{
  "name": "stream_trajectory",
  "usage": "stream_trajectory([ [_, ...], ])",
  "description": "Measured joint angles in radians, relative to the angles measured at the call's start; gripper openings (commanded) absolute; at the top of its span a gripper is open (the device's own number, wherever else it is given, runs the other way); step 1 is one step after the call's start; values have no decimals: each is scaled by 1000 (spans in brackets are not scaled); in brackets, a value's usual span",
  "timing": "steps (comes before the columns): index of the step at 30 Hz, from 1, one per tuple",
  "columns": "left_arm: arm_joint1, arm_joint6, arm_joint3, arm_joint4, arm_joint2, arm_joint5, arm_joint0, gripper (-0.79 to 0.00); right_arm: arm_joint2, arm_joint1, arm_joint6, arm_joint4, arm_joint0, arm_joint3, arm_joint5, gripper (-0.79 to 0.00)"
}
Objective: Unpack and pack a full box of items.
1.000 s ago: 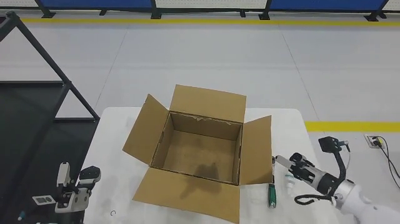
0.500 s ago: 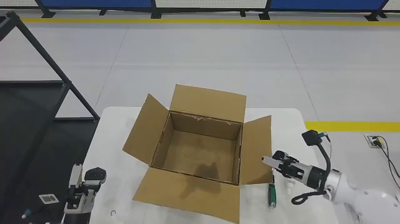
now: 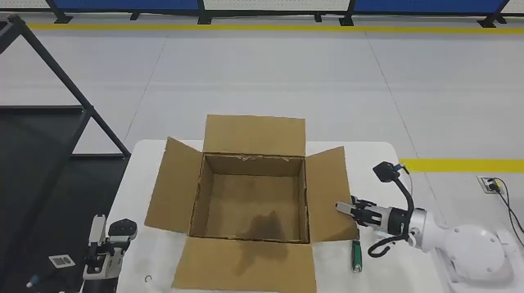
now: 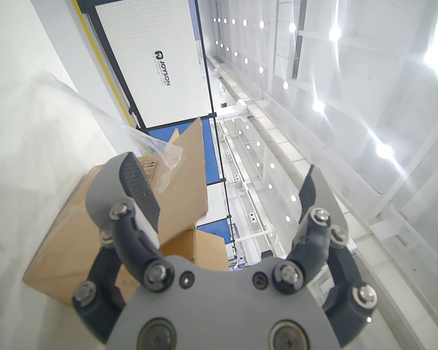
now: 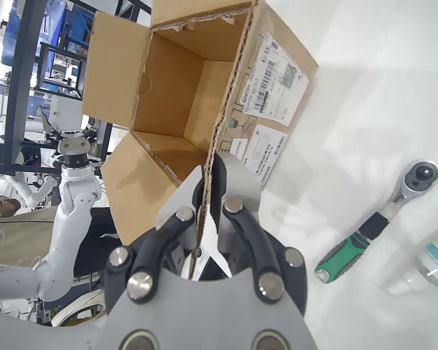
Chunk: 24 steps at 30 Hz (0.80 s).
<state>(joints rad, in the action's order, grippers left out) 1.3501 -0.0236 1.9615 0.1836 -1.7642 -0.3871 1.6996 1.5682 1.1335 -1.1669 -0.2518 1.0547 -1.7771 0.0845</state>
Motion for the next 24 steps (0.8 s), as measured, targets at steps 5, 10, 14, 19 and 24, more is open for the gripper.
stream_trajectory([
  [5, 1, 0, 1, 0, -1, -1, 0, 0, -7, -7, -4, 11, -15, 13, 2, -785],
  [10, 2, 1, 1, 0, -2, -3, -1, 0, -17, -11, 25, 21, -13, 7, -31, -785],
  [14, 2, 2, -1, 3, -3, -1, -2, 0, -28, -15, 46, 14, -7, -10, -66, -785],
  [19, 3, 0, -2, 7, -5, -1, -3, 0, -40, -20, 49, 5, -9, -18, -87, -671],
  [24, 4, 0, -4, 9, -7, -4, -5, 0, -44, -26, 68, -2, -6, -24, -109, 0],
])
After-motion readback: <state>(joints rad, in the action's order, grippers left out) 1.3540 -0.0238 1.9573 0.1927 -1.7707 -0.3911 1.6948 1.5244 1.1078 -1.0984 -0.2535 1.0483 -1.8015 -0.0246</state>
